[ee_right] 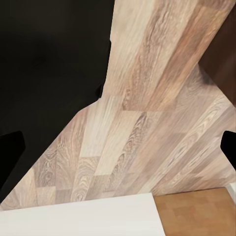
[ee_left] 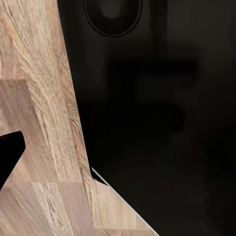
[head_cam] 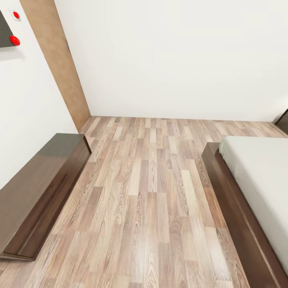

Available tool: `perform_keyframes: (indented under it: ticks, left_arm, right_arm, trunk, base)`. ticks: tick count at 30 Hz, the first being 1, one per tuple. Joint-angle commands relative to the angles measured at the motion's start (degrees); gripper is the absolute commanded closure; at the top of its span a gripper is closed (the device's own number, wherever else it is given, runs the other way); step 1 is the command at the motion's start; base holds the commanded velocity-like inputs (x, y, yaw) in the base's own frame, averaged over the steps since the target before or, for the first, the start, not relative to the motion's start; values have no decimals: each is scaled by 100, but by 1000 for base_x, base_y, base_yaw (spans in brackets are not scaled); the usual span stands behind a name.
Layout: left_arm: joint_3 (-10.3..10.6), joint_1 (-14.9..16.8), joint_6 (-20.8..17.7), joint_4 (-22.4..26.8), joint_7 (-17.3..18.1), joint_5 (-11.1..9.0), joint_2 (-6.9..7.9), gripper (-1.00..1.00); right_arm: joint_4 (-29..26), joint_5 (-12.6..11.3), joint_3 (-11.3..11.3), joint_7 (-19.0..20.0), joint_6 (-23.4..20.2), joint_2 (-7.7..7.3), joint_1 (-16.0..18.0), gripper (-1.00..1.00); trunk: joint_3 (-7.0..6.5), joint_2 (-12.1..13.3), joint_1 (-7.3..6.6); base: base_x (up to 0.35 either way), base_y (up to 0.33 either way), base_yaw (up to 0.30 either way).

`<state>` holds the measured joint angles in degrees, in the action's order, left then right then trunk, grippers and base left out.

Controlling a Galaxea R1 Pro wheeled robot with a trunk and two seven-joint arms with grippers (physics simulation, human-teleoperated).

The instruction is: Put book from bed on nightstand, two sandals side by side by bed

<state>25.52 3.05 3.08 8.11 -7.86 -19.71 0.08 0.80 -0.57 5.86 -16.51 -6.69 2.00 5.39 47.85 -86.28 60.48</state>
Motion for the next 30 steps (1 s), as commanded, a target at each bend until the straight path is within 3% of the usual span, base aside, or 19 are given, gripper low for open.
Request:
perform_keyframes:
  ticks: [1, 30]
  left_arm:
    - [49, 2, 18, -1, -23, -50, 1, -100]
    - [49, 2, 18, -2, -23, -50, 1, -100]
  right_arm:
    - [8, -5, 47, -19, -25, 2, 5, -100]
    - [8, -5, 47, -19, -25, -2, 5, -100]
  trunk:
    - [3, -1, 1]
    - [3, -1, 1]
  base:
    - [120, 0, 0]
    - [120, 0, 0]
